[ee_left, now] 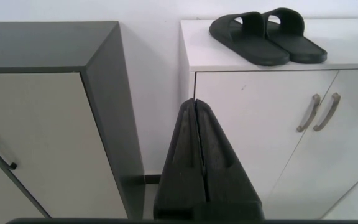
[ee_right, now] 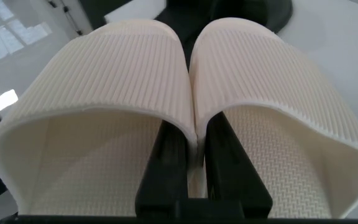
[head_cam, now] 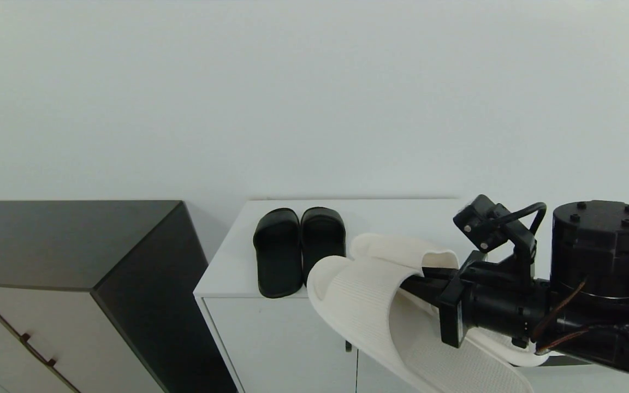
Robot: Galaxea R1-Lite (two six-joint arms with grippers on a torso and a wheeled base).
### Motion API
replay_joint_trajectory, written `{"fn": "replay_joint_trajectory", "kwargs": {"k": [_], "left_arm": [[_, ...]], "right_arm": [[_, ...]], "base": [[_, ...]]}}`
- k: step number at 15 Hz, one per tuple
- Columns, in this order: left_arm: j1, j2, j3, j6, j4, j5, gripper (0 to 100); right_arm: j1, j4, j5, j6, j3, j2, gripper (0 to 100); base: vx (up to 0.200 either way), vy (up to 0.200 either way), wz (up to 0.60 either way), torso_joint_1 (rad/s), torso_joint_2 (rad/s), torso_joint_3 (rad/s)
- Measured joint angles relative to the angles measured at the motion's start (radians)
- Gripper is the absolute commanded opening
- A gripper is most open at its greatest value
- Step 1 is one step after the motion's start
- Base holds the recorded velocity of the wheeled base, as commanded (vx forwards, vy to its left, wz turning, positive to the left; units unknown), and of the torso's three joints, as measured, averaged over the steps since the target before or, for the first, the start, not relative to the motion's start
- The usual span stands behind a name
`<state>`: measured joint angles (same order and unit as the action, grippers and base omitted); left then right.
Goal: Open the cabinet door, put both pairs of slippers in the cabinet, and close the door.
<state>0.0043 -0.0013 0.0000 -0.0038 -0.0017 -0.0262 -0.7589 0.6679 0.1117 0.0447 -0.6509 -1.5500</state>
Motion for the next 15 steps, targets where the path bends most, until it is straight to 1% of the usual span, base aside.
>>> {"fn": "replay_joint_trajectory", "kwargs": {"k": [5,9,15], "left_arm": [[0.0,0.0,0.0,0.0,0.0,-0.001,0],[0.0,0.0,0.0,0.0,0.0,-0.001,0],[0.0,0.0,0.0,0.0,0.0,-0.001,0]], "right_arm": [[-0.016,0.003,-0.003,0.006,0.038,0.024,0],[-0.034,0.004,-0.005,0.021,0.044,0.032,0],[-0.037,0.005,-0.005,0.023,0.049,0.03,0]], "base": [[0.0,0.0,0.0,0.0,0.0,0.0],[0.0,0.0,0.0,0.0,0.0,0.0],[-0.2,0.0,0.0,0.002,0.0,0.002]]}}
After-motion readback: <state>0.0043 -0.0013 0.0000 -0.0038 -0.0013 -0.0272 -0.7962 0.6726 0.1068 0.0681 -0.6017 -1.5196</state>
